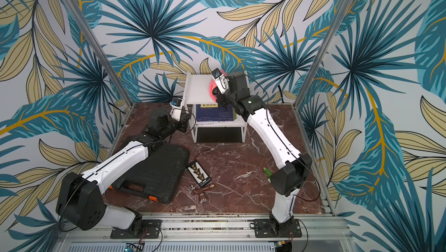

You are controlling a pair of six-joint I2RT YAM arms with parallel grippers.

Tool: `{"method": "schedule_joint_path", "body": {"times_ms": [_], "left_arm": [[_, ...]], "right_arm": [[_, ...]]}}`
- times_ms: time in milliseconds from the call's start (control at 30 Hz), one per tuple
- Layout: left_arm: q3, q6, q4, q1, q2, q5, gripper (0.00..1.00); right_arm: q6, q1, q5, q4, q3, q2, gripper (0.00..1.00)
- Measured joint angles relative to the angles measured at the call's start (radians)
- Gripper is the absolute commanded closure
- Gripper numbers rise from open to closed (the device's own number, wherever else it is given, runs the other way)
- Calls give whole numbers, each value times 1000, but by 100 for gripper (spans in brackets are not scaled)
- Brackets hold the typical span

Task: Wipe the bookshelf clean with a cloth
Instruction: Hold the shelf at the center of the board.

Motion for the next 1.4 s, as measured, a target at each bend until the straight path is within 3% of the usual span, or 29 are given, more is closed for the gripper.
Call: {"method": "schedule_joint_path", "body": {"times_ms": [100,167,333,433,533,667,767,867,1000,1233,1400], "left_arm": [[0,-5,0,1,0,0,100],[0,-4,0,1,0,4,100],[0,3,0,-3,0,10,100],[0,3,0,-2,0,11,100],[0,-1,0,0,1,8,100],[0,-8,1,3,2,8,100],[1,-10,0,3,2,12,100],[4,-3,-4,0,3,16,100],[18,-2,-22,3,8,14,100],[51,-14,-61,6,21,-9,100],[51,-8,-61,4,21,-9,100]], "right_arm": [[-10,63,5,-13,140,110,100],[-23,77,8,4,118,102,100],[-45,0,0,112,-248,-166,100],[-37,-76,16,94,-351,-274,100],[-18,-57,19,84,-301,-229,100],[-26,63,19,110,-163,-88,100],[-37,101,18,160,-227,-121,100],[-37,56,9,195,-387,-251,100],[-37,-92,-14,169,-545,-424,100],[14,-58,-65,193,-532,-391,100],[89,-122,-45,243,-642,-476,100]]}}
